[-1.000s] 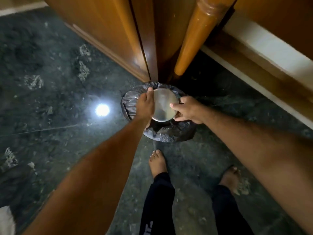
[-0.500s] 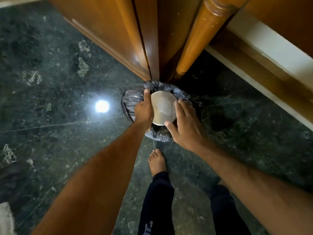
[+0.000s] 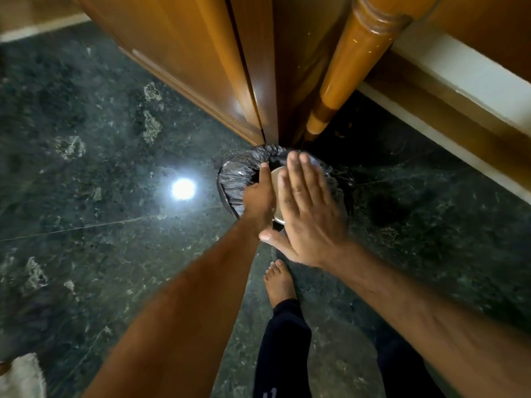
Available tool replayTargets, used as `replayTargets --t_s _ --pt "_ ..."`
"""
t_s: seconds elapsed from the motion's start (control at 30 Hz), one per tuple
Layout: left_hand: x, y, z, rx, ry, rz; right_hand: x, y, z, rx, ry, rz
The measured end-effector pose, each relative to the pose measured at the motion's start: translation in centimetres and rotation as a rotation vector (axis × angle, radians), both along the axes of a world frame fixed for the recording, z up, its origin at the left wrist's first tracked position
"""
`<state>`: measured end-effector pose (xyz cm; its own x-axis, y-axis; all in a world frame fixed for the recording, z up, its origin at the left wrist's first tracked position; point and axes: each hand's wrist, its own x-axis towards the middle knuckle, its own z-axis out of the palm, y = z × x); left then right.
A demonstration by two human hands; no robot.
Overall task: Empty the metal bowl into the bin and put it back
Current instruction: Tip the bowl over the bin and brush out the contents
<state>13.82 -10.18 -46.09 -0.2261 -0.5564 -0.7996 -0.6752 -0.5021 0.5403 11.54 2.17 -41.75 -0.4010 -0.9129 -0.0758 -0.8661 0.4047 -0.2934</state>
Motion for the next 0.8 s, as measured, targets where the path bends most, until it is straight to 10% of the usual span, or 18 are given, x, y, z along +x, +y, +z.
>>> replayTargets --t_s 0.8 --pt "1.2 1.3 1.3 0.091 0.033 0.111 0.5 2.1 0.2 0.082 -0.061 0.079"
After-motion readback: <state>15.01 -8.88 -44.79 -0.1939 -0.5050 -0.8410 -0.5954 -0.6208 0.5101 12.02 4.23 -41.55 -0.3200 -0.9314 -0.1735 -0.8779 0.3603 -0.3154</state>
